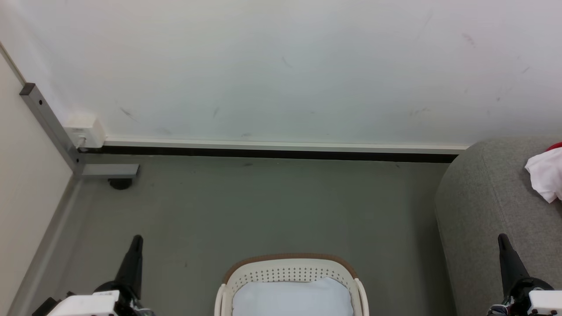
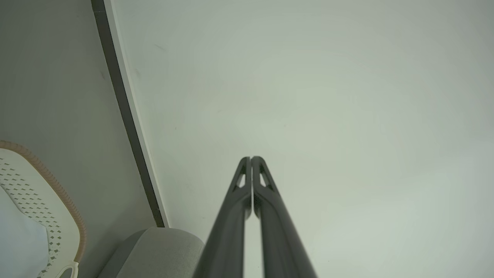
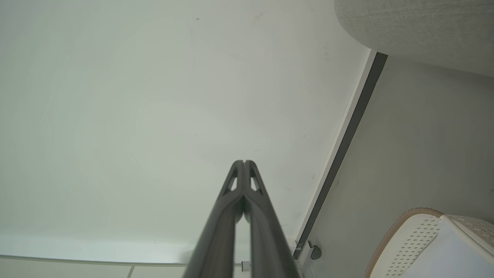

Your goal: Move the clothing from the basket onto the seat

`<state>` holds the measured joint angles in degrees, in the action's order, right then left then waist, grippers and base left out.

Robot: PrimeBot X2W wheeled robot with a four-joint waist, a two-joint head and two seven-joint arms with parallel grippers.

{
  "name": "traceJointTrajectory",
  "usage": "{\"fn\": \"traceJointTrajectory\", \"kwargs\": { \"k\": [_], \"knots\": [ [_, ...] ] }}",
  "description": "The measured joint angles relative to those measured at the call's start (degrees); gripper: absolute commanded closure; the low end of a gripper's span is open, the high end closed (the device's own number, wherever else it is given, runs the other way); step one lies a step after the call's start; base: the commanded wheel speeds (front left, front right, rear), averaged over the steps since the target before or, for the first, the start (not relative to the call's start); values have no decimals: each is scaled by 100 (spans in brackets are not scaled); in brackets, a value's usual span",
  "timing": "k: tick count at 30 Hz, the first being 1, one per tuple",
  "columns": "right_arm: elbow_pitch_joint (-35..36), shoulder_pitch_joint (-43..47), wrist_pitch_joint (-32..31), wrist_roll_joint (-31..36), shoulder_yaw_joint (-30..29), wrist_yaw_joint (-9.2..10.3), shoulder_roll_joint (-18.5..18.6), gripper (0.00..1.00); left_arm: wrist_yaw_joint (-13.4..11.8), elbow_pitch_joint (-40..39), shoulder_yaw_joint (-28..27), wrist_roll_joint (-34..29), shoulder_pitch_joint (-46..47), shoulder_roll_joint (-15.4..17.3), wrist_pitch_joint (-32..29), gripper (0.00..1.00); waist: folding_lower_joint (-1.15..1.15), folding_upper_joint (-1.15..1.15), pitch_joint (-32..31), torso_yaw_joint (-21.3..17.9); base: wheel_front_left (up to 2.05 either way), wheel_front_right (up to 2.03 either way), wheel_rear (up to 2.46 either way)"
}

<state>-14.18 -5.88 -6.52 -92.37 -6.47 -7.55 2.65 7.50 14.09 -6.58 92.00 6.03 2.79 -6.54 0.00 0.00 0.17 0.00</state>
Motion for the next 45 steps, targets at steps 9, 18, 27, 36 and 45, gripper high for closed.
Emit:
{"fn": "traceJointTrajectory", "kwargs": {
  "k": [9,18,27,36,45],
  "knots": [
    [1,-1,0,1,0,0,0,100,0,0,0,0,1,-1,0,100,0,0,0,0,0,0,0],
    [1,-1,0,1,0,0,0,100,0,0,0,0,1,-1,0,100,0,0,0,0,0,0,0],
    [1,-1,0,0,0,0,1,100,0,0,0,0,1,-1,0,100,0,0,0,0,0,0,0],
    [1,-1,0,1,0,0,1,100,0,0,0,0,1,-1,0,100,0,0,0,0,0,0,0],
    [1,-1,0,1,0,0,1,100,0,0,0,0,1,-1,0,100,0,0,0,0,0,0,0]
  ]
}}
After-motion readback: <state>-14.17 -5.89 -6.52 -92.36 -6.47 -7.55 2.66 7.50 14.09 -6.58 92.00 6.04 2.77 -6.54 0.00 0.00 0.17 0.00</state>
